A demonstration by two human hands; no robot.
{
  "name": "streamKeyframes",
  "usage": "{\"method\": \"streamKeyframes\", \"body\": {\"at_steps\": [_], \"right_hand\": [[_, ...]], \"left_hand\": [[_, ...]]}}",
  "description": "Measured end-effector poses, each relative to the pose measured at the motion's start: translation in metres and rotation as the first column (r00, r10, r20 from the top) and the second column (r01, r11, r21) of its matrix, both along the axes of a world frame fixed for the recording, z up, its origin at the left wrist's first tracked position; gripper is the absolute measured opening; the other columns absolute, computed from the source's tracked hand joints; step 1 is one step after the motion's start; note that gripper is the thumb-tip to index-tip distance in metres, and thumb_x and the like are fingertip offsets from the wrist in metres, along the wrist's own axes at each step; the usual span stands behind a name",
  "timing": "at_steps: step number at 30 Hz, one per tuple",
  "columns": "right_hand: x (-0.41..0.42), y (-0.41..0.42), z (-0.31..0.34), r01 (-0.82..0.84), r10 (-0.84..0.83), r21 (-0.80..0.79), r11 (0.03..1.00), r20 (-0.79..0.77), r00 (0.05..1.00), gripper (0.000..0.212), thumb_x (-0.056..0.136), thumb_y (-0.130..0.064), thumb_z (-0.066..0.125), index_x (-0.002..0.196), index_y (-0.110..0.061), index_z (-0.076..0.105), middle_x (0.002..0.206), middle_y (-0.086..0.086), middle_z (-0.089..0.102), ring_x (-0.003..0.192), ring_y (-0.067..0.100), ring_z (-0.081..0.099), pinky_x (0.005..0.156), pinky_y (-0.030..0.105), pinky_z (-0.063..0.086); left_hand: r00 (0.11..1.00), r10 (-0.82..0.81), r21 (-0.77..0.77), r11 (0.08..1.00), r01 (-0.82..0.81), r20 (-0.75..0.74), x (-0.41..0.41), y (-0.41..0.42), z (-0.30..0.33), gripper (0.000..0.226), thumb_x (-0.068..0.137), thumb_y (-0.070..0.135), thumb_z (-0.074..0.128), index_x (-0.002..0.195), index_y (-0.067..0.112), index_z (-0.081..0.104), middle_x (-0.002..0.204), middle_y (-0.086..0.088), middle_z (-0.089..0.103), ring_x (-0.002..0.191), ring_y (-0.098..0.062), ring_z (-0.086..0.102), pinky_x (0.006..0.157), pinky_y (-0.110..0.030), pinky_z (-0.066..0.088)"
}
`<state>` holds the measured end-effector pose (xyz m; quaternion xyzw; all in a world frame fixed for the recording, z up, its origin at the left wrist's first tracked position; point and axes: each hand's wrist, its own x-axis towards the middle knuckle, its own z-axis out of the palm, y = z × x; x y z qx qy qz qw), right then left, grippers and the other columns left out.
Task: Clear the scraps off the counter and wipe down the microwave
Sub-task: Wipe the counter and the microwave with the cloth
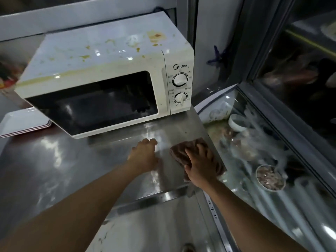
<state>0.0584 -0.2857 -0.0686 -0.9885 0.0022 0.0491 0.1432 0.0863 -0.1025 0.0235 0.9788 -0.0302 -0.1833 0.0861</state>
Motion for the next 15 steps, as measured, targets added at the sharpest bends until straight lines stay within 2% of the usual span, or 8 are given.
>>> {"method": "streamKeyframes", "body": {"at_steps": [2, 5, 9, 13, 15], "right_hand": [[0.002, -0.002, 0.003, -0.012, 0.012, 0.001, 1.0, 0.037, 0.999, 0.05, 0.084, -0.03, 0.055, 0.132, -0.035, 0.046, 0.145, 0.005, 0.028, 0.129, 0.032, 0.025, 0.101, 0.043, 0.029], [0.01, -0.008, 0.009, -0.04, 0.041, 0.053, 0.998, -0.03, 0.999, 0.053, 0.079, -0.023, 0.066, 0.128, -0.03, 0.051, 0.14, 0.004, 0.031, 0.123, 0.031, 0.032, 0.1, 0.04, 0.036], [0.026, -0.016, 0.032, 0.004, 0.034, 0.274, 0.962, -0.133, 0.991, 0.041, 0.088, -0.009, 0.05, 0.128, -0.016, 0.057, 0.132, 0.015, 0.04, 0.12, 0.034, 0.043, 0.105, 0.037, 0.037], [0.033, -0.016, 0.061, 0.012, 0.004, 0.344, 0.939, -0.046, 0.999, 0.034, 0.089, -0.009, 0.049, 0.121, -0.011, 0.062, 0.12, 0.017, 0.052, 0.113, 0.033, 0.05, 0.099, 0.035, 0.042], [0.037, -0.013, 0.081, 0.011, -0.027, 0.391, 0.92, 0.035, 0.999, 0.024, 0.09, -0.007, 0.051, 0.108, -0.006, 0.066, 0.107, 0.019, 0.058, 0.102, 0.032, 0.055, 0.084, 0.025, 0.043]], "left_hand": [[1.0, 0.012, -0.001, 1.0, -0.011, 0.014, 0.0, -0.001, 0.004, 0.062, 0.082, 0.026, 0.063, 0.137, 0.016, 0.037, 0.137, -0.01, 0.042, 0.127, -0.028, 0.041, 0.103, -0.04, 0.039], [0.999, 0.027, -0.01, 1.0, -0.027, 0.038, 0.0, -0.001, 0.014, 0.06, 0.081, 0.028, 0.062, 0.135, 0.016, 0.038, 0.136, -0.009, 0.042, 0.127, -0.028, 0.042, 0.101, -0.04, 0.04], [0.997, 0.022, -0.01, 1.0, -0.021, 0.074, 0.003, 0.0, 0.029, 0.059, 0.082, 0.026, 0.062, 0.135, 0.016, 0.038, 0.137, -0.009, 0.042, 0.125, -0.028, 0.044, 0.102, -0.04, 0.04], [0.992, 0.015, -0.037, 0.999, -0.01, 0.127, 0.007, 0.004, 0.049, 0.057, 0.086, 0.026, 0.06, 0.137, 0.017, 0.036, 0.14, -0.007, 0.04, 0.129, -0.026, 0.04, 0.104, -0.041, 0.038], [0.986, 0.004, -0.039, 0.999, 0.002, 0.167, 0.011, 0.007, 0.063, 0.056, 0.085, 0.026, 0.06, 0.135, 0.016, 0.038, 0.136, -0.008, 0.042, 0.126, -0.026, 0.042, 0.102, -0.041, 0.04]]}}
